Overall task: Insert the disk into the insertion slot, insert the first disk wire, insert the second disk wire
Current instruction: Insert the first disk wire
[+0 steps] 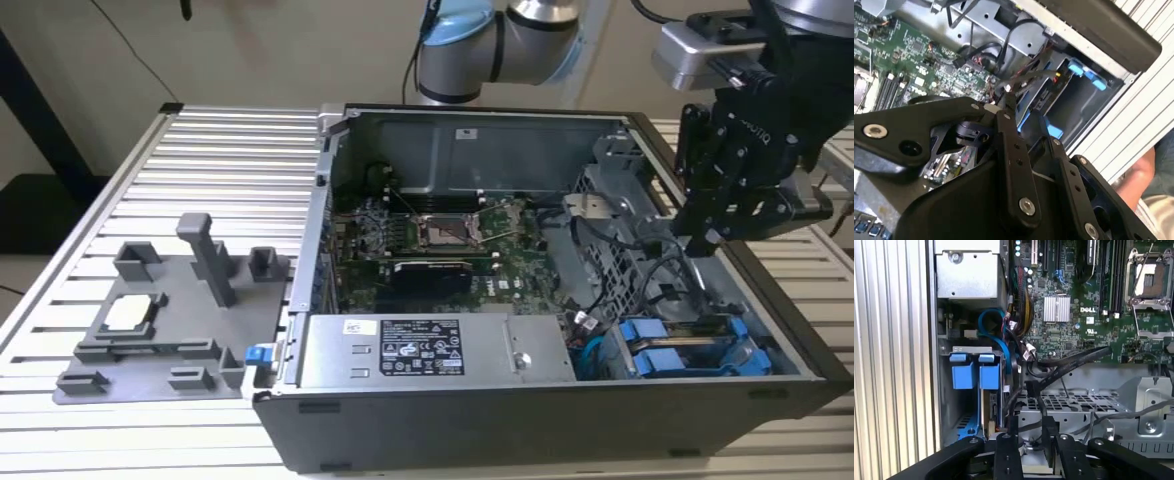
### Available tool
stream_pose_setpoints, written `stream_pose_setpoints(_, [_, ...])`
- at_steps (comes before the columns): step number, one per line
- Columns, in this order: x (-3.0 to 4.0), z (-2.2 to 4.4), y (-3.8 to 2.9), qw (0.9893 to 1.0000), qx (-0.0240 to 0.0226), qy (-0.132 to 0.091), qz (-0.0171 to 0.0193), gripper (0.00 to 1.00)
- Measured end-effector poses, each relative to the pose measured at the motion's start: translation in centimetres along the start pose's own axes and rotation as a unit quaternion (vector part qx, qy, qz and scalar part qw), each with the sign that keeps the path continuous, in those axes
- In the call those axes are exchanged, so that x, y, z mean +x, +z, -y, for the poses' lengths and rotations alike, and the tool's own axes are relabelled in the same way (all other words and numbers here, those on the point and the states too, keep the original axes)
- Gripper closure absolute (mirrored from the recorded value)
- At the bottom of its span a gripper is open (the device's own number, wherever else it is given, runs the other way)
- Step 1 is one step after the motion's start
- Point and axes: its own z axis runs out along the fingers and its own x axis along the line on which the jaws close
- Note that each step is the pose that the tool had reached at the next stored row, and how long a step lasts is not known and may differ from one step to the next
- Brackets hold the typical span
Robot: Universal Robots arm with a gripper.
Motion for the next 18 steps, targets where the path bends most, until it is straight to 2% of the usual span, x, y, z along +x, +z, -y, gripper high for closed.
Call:
stream_pose_setpoints(4, [-0.07,-1.34,-0.06,1.0,0.0,0.0,0.0,0.67])
stream_pose_setpoints(6, [-0.12,-1.59,-0.07,1.0,0.0,0.0,-0.0003,0.67])
stream_pose_setpoints(9, [-0.13,-1.61,-0.07,1.0,0.0001,0.0,-0.0007,0.67])
stream_pose_setpoints(10, [-0.27,-1.69,-0.06,1.0,0.0005,0.0,-0.0039,0.67])
stream_pose_setpoints(12, [-0.84,-1.75,-0.03,0.9998,0.0005,-0.001,-0.0196,0.67])
stream_pose_setpoints(15, [-1.85,-1.94,0.21,0.9996,0.0005,-0.002,-0.0288,0.67])
stream_pose_setpoints(18, [-2.16,-2.3,0.41,0.9993,0.0004,-0.002,-0.0378,0.67])
